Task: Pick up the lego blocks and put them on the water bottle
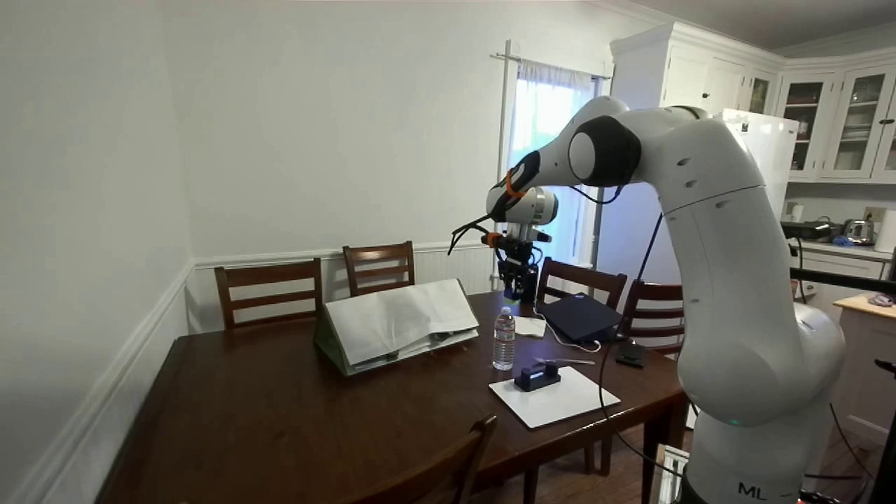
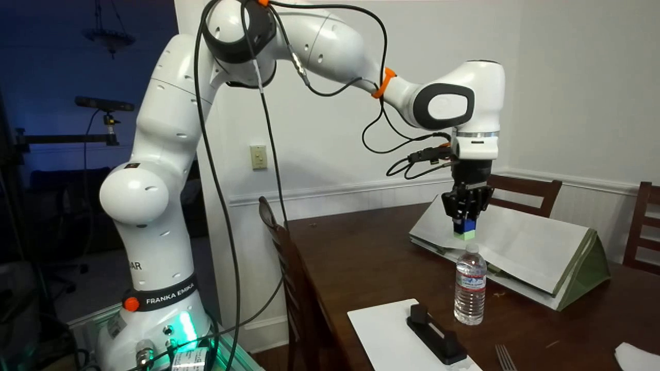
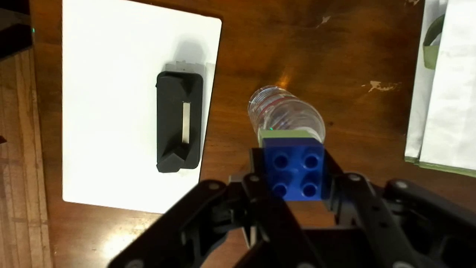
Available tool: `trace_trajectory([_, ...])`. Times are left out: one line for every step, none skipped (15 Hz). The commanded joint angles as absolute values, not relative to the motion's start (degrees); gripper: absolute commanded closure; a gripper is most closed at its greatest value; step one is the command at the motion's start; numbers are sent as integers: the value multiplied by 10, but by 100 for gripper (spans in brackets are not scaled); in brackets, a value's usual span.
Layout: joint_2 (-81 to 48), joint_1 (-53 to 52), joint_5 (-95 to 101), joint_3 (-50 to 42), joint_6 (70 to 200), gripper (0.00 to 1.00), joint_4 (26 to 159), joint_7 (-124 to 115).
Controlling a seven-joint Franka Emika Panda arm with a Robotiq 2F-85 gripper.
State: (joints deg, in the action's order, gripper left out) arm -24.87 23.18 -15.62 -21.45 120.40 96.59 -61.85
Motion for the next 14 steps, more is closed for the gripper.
trace_trajectory([-280,245,-169,-214,1200,89,927,-635])
trace_trajectory([-284,246,-168,-214,1199,89,922,-638])
trace_trajectory([-288,248,-168,-213,1199,89,918,-640])
trace_trajectory([-292,248,-168,-212,1200,89,916,-642])
trace_trajectory([-295,249,-169,-211,1202,89,914,-643])
trace_trajectory([-299,249,-169,-211,1203,89,912,-645])
trace_trajectory([-302,248,-168,-210,1203,89,910,-647])
trace_trajectory([-304,247,-166,-211,1202,89,908,-650])
trace_trajectory([-307,247,-165,-210,1202,89,906,-652])
trace_trajectory([-310,247,-166,-210,1202,89,904,-653])
trace_trajectory([-312,247,-166,-210,1202,89,903,-655])
trace_trajectory([-314,247,-166,-209,1200,89,901,-658])
trace_trajectory([-314,247,-167,-208,1199,89,900,-661])
trace_trajectory([-313,247,-168,-207,1199,89,900,-662])
